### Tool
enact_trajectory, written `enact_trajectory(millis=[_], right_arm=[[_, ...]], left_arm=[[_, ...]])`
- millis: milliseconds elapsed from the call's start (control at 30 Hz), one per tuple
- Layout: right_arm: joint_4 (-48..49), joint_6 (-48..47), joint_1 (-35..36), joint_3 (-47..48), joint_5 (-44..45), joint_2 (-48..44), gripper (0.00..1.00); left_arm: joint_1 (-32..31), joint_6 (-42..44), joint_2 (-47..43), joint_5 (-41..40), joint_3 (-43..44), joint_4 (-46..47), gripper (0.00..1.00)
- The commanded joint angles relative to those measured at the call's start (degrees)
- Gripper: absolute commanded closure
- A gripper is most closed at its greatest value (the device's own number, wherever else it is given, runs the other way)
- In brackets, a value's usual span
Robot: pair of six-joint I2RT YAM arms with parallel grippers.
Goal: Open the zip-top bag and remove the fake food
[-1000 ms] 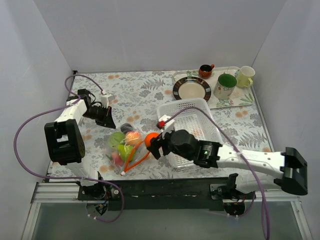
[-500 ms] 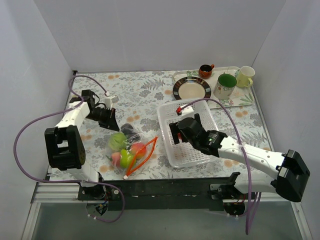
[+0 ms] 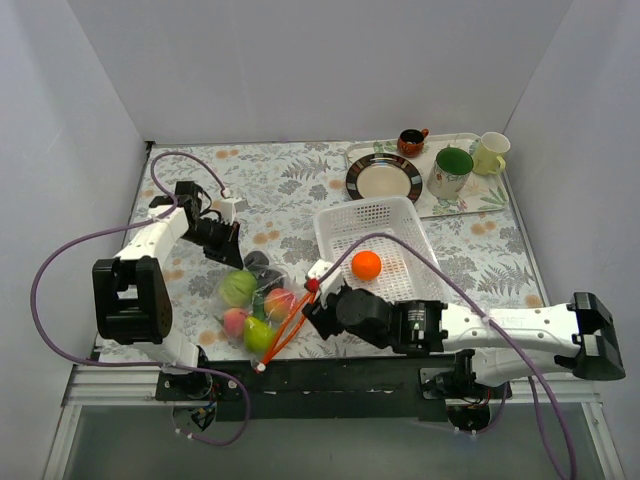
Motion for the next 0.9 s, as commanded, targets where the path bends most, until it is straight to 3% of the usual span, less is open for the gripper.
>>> enact_trajectory(millis=[0, 33, 100, 200, 400, 433, 500, 533, 633, 867], right_arm=[[11.3, -2.5, 6.1, -5.0, -3.7, 1.8, 0.46], [13.8, -2.3, 6.6, -5.9, -4.3, 3.1, 0.65], [16.5, -2.2, 7.0, -7.1, -4.4, 4.9, 0.79], [19.9, -3.0, 7.0, -6.3, -4.5, 9.1, 0.78], [24.5, -5.8, 6.4, -4.1, -4.4, 17.9, 0.54], [24.9, -6.0, 6.1, -3.5, -4.2, 18.8, 0.38], [26.3, -6.7, 4.4, -3.1, -4.8, 21.4, 0.29], [26.8, -6.8, 3.6, -2.9, -5.1, 22.1, 0.19], [29.3, -7.8, 2.2, -2.0, -5.5, 24.3, 0.02], [33.4, -11.8, 1.7, 2.3, -4.1, 29.4, 0.02]], left_arm=[[0.1, 0.3, -4.4, -3.6, -2.2, 0.7, 1.00], [0.1, 0.4, -4.4, -4.0, -2.5, 0.9, 1.00], [0.1, 0.7, -4.6, -5.3, -3.1, 1.4, 1.00], [0.1, 0.7, -4.1, -6.7, -3.8, 1.9, 1.00], [0.1, 0.8, -3.0, -7.5, -4.3, 3.2, 1.00], [0.1, 0.8, -3.0, -7.4, -4.5, 3.3, 1.00], [0.1, 0.9, -2.5, -7.5, -4.5, 3.6, 1.00], [0.1, 0.9, -2.4, -7.7, -4.5, 3.7, 1.00], [0.2, 1.2, -1.6, -7.8, -4.5, 3.8, 1.00], [0.2, 0.4, 0.2, -6.1, -4.0, 3.7, 0.99]])
